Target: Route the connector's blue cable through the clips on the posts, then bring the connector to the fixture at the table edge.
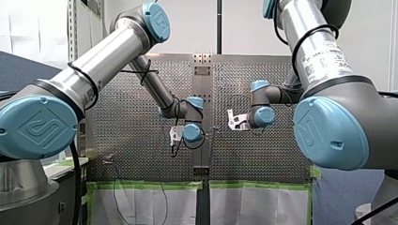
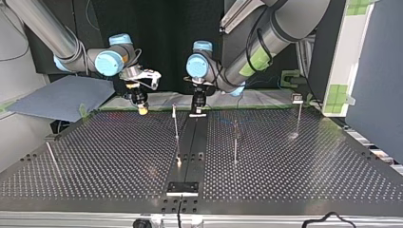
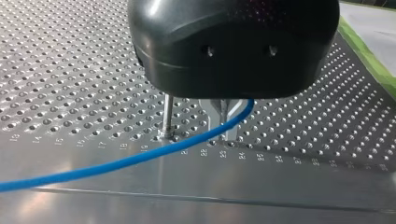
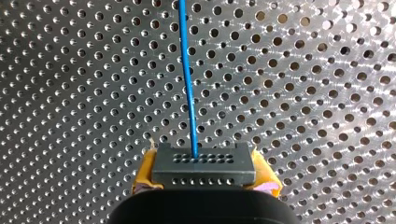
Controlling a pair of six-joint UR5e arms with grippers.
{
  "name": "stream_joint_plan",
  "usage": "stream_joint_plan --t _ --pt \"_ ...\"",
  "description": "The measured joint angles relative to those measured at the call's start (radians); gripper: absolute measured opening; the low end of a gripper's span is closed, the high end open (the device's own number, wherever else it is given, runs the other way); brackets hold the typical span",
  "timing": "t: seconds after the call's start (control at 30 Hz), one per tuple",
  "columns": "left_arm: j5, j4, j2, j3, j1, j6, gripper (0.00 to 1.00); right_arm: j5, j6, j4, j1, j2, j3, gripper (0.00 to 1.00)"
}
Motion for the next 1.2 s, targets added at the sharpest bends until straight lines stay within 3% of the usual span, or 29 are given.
stream_joint_plan --t 1.2 --pt "0.012 -0.025 -0.014 0.054 -0.009 0.051 0.00 0.012 0.030 -0.022 -0.026 0.005 0.004 0.00"
